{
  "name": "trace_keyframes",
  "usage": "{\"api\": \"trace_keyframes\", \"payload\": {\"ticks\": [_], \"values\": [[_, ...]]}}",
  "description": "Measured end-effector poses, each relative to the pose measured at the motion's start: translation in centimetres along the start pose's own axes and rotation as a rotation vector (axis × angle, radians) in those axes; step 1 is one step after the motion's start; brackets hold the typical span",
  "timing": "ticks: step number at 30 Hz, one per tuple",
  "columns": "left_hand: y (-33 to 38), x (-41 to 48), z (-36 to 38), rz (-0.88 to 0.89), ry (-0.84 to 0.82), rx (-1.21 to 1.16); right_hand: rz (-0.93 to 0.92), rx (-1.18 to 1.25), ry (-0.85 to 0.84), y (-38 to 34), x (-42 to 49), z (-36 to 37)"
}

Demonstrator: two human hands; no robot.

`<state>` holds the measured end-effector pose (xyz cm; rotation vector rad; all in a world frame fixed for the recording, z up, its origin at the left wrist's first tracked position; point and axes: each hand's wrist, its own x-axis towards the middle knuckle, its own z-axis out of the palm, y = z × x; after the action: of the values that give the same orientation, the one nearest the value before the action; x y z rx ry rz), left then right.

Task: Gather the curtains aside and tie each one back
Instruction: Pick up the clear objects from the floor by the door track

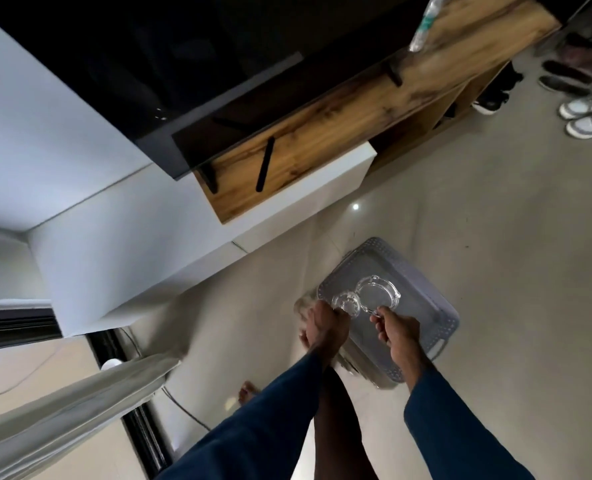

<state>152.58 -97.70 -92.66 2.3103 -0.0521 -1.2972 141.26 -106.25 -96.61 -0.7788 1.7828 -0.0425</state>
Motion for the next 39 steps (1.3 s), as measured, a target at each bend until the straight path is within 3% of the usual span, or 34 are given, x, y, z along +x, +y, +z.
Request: {"api": "trace_keyframes", "payload": {"ticks": [14,17,22,29,34,39], "values": [[-0.8,14.1,10.2,-0.22,0.007,-0.189,0.072,0.113,0.005,-0.2,16.6,4.1],[-1.1,15.4,10.8,-0.265,0.061,-0.126,0.046,0.163,-0.001,0.1,17.9,5.0],[-1.9,15.9,11.6,-0.223,0.041,-0.065,0.019,0.243,-0.008,1.1,17.8,5.5],[-1.4,13.8,9.6,-0.094,-0.011,0.062,0.005,0.137,0.051,1.6,13.6,5.8],[-1.9,11.3,4.8,0.006,-0.016,0.106,-0.145,0.031,0.134,0.7,7.7,6.9],[-5.1,9.2,-2.2,0.107,0.076,0.035,-0.554,-0.194,0.084,-0.3,0.7,12.1]]}}
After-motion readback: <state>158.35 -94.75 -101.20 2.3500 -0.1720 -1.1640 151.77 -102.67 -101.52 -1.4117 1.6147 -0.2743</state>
